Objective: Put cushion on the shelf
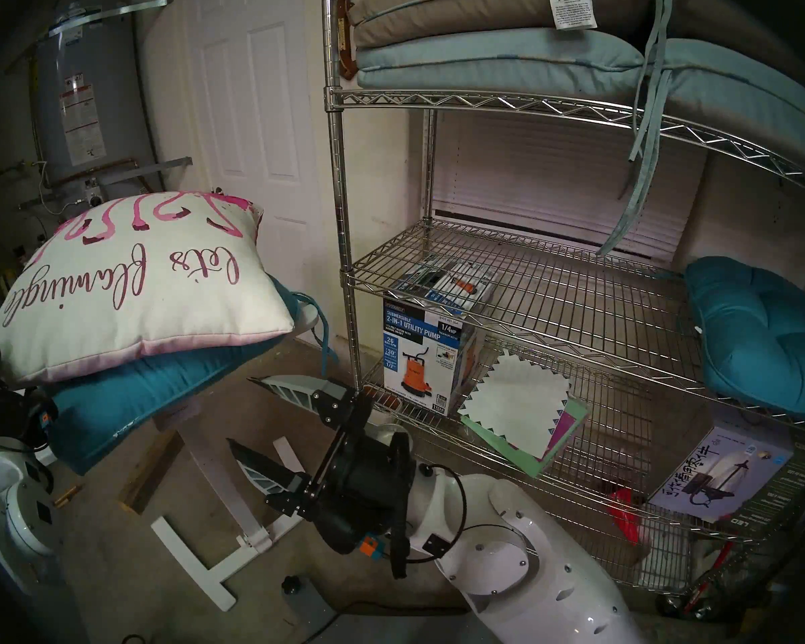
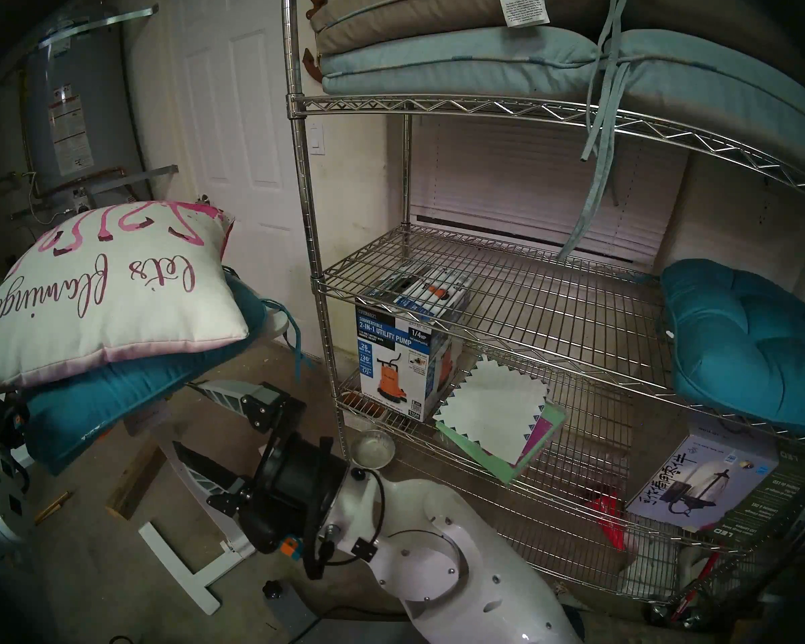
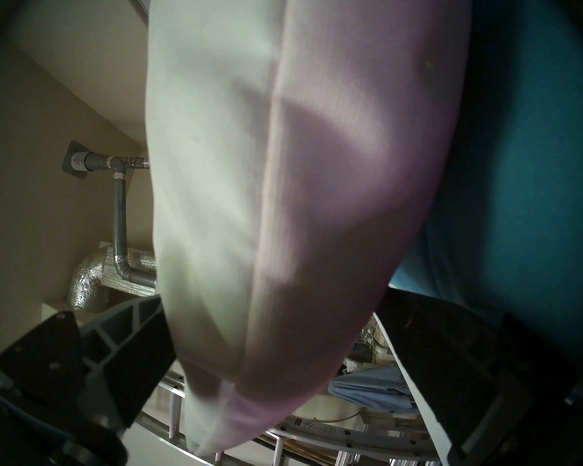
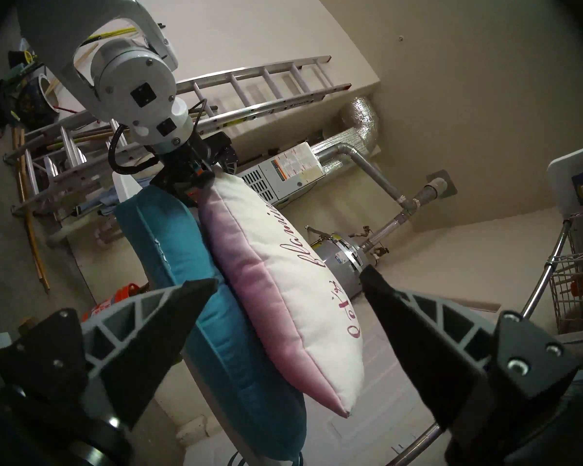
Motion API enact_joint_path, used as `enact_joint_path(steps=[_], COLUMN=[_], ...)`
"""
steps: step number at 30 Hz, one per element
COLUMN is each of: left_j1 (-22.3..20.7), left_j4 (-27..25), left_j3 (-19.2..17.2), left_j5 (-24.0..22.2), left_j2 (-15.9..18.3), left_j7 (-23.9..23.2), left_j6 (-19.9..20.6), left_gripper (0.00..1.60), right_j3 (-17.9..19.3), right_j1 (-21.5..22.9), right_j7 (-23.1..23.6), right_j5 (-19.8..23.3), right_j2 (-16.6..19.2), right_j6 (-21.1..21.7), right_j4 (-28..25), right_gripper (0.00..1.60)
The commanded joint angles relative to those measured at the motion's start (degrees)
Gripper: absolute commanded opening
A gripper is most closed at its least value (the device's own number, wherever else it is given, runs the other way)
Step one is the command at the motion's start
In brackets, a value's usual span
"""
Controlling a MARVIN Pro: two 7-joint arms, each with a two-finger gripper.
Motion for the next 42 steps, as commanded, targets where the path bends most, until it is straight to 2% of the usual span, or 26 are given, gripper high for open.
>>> enact_joint_path(steps=[1, 13, 23, 27, 36, 42], left_j1=[-0.1, -0.3, -0.5, -0.5, -0.5, -0.4], left_j4=[-0.8, -0.9, -0.9, -0.9, -1.1, -1.4], left_j3=[0.1, 0.1, 0.1, 0.1, 0.0, 0.0], left_j5=[0.0, 0.2, 0.4, 0.5, 0.6, 0.7], left_j2=[0.2, 0.1, 0.0, -0.1, -0.2, -0.4], left_j7=[0.1, 0.1, 0.1, 0.1, 0.0, 0.0], left_j6=[-0.2, -0.4, -0.5, -0.5, -0.7, -0.9], left_gripper=[1.6, 1.6, 1.6, 1.6, 1.6, 1.6], right_j3=[-3.6, -8.7, -13.4, -13.8, -15.2, -15.3], right_j1=[7.0, 13.6, 20.6, 22.2, 26.6, 29.0], right_j7=[-1.5, -3.7, -5.9, -7.2, -12.7, -18.5], right_j5=[-0.5, -2.5, -4.5, -5.3, -7.6, -9.6], right_j2=[-3.3, -6.5, -11.6, -13.3, -17.9, -21.1], right_j6=[1.8, 5.4, 9.2, 10.9, 17.2, 21.8], right_j4=[1.8, 8.5, 16.1, 18.3, 23.1, 28.4], right_gripper=[1.6, 1.6, 1.6, 1.6, 1.6, 1.6])
